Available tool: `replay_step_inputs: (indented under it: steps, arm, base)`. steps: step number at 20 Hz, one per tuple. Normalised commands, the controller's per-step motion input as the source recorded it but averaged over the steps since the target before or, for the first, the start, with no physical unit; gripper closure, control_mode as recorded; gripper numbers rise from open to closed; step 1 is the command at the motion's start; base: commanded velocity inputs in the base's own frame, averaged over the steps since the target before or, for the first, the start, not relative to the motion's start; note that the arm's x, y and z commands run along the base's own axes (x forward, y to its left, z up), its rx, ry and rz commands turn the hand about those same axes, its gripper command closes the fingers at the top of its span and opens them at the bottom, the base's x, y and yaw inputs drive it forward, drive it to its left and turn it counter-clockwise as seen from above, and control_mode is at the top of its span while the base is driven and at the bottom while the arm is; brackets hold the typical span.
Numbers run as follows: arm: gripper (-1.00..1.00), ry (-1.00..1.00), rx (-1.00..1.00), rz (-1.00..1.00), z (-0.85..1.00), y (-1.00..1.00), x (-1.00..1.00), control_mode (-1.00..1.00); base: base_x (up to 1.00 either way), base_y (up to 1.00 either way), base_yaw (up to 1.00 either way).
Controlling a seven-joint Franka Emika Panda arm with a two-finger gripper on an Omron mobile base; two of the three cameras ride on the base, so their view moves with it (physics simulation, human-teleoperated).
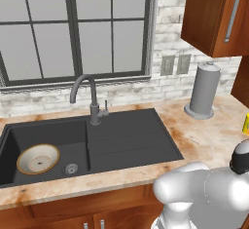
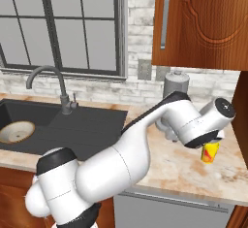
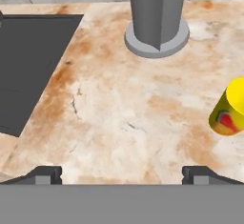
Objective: Remove the orange and orange from the sink. Then move the bowl and cup from the counter to the sink for washing.
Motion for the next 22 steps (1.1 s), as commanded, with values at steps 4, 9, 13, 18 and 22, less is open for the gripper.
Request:
replay_step_inputs:
  steps: [4,9,13,18,22]
  arm:
    - [-1.00,0.00,-0.02,-0.12,-0.12,-0.07,0.14,-1.00]
    - [-1.00,0.00,0.00,-0.14,-0.10,-0.03,0.13,-1.00]
    - [-1.00,0.00,0.00,-0.15,-0.11,0.00,0.08,-1.00]
    - [-1.00,0.00,-0.02,-0.12,-0.13,0.00,0.09,-1.00]
    - [-1.00,0.00,-0.02,-0.05,-0.10,0.00,0.13,-1.00]
  base:
    - [0.00,0.00,0.00]
    - [0.00,0.00,0.00]
    - [0.00,0.00,0.00]
    - [0.00,0.00,0.00]
    - [0.00,0.00,0.00]
